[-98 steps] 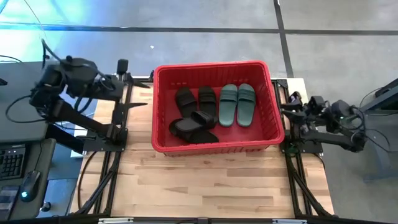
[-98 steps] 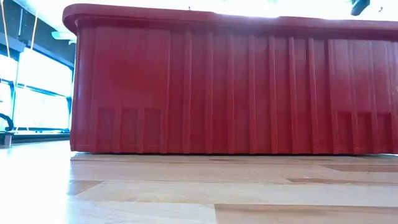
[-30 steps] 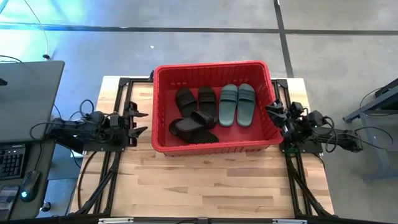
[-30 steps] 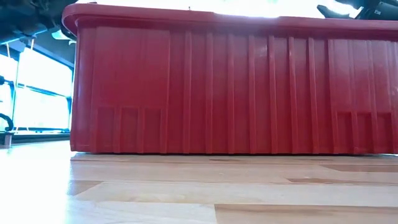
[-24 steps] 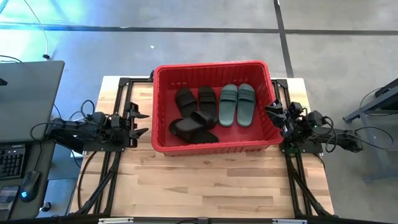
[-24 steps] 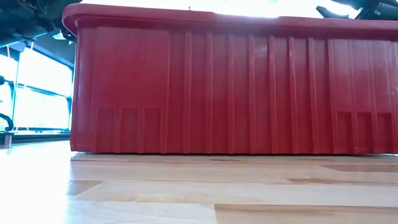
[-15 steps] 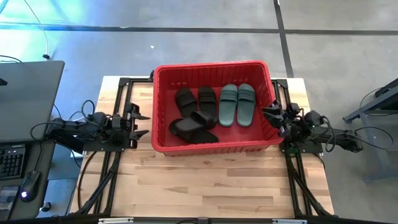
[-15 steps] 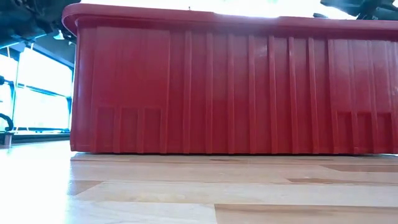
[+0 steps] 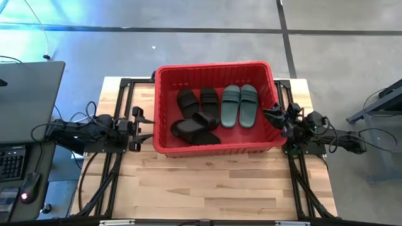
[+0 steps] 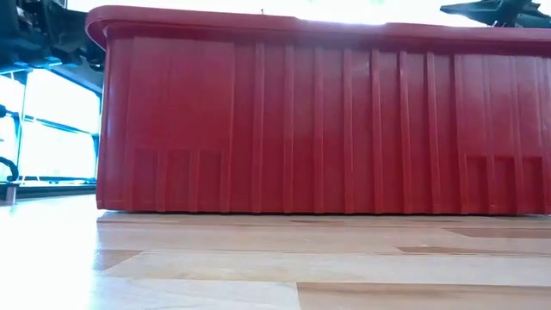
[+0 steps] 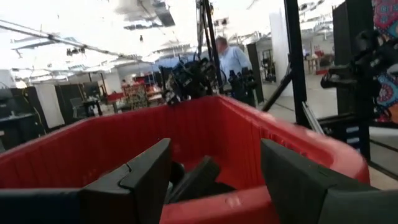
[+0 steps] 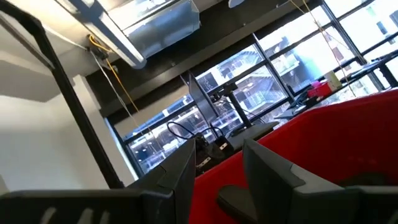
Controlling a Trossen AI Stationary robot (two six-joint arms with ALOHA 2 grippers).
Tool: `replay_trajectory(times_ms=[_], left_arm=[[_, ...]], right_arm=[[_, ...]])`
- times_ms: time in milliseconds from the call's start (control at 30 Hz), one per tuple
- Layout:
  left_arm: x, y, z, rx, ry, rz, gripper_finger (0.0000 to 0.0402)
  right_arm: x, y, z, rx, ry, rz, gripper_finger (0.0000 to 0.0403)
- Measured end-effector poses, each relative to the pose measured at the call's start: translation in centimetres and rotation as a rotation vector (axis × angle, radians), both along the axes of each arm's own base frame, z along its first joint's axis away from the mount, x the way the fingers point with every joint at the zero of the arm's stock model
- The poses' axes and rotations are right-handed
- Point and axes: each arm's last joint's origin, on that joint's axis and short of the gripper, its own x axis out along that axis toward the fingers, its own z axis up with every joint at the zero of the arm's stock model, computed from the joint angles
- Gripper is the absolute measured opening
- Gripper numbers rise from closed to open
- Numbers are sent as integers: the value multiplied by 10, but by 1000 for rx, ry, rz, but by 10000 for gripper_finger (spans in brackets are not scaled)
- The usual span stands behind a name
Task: Pick and place slides into bin
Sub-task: Return to Home Position
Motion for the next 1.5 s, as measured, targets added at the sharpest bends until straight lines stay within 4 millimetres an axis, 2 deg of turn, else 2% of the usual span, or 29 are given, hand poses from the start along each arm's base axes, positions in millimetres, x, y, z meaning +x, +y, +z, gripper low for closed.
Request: replay_trajectory(times_ms=[600,833,1500], left_arm=[[1,0,-6,15,78,5,227],[1,0,-3,24,31,9,227],[1,0,-4,23,49,9,227]], right_arm=[[1,0,-3,-235,60,-100,122],[1,0,-3,-231,59,-98,122],[1,0,-3,-230,64,-97,122]])
